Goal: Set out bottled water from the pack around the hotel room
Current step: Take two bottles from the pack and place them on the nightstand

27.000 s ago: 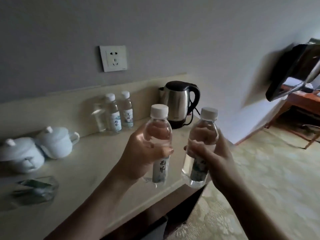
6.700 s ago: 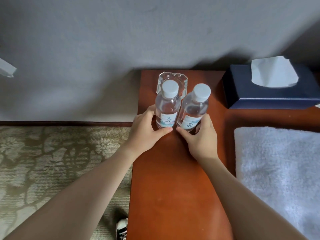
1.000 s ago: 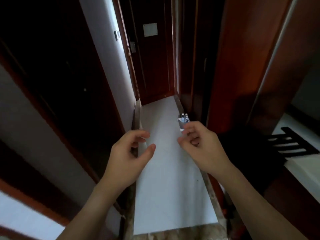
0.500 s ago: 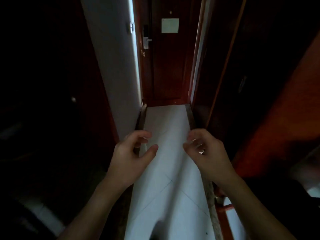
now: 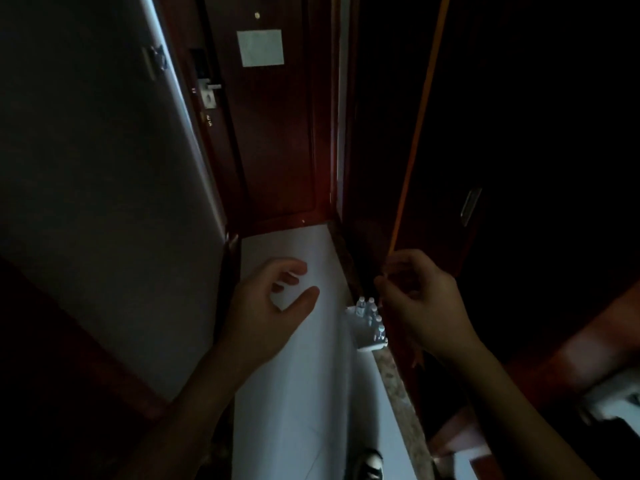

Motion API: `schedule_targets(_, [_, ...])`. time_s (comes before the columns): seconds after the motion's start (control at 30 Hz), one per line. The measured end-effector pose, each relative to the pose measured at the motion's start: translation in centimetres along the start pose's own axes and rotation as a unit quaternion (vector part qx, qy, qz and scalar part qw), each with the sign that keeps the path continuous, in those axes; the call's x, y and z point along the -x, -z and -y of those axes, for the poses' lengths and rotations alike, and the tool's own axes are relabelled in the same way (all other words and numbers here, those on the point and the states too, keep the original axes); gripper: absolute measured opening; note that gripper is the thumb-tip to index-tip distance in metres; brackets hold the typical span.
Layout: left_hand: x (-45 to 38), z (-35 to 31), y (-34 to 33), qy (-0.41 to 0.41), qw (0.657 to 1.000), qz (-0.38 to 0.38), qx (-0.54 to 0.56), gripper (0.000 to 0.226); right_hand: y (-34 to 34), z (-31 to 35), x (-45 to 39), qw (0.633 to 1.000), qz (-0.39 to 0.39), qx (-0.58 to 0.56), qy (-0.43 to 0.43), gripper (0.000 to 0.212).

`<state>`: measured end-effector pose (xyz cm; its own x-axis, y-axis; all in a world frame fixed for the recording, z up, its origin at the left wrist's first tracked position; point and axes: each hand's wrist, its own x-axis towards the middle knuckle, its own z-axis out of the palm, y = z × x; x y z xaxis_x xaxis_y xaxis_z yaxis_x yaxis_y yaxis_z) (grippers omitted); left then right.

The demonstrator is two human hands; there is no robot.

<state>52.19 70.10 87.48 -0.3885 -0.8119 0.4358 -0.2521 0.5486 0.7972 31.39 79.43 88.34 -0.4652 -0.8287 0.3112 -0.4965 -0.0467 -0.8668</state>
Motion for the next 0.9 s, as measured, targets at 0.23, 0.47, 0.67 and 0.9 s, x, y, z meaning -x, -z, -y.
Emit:
schedule_targets(0.23, [-17.2, 8.0, -6.6, -0.002, 1.0, 0.016, -0.011, 0.025, -3.1, -7.9, -19.3, 0.999, -0.014, -0.033, -0.007, 0.026])
schedule_targets(0.47, [-31.8, 14.5, -11.1, 0.011, 0.998, 0.057, -0.023, 0.028, -6.2, -12.7, -34.3, 0.999, 0.003, -0.026, -0.03, 0.027])
schedule_targets(0.67, [-42.5, 24.8, -17.3, 0.032, 0.99, 0.138, -0.007, 0.033, -9.9, -20.9, -43.7, 0.993, -0.035, 0.015, -0.116, 0.025])
schedule_targets(0.9, [-51.5, 39.2, -29.8, 0.071, 0.955, 0.288, 0.024, 0.04, -14.4, -34.6, -48.5, 0.951, -0.153, 0.048, -0.265, 0.021])
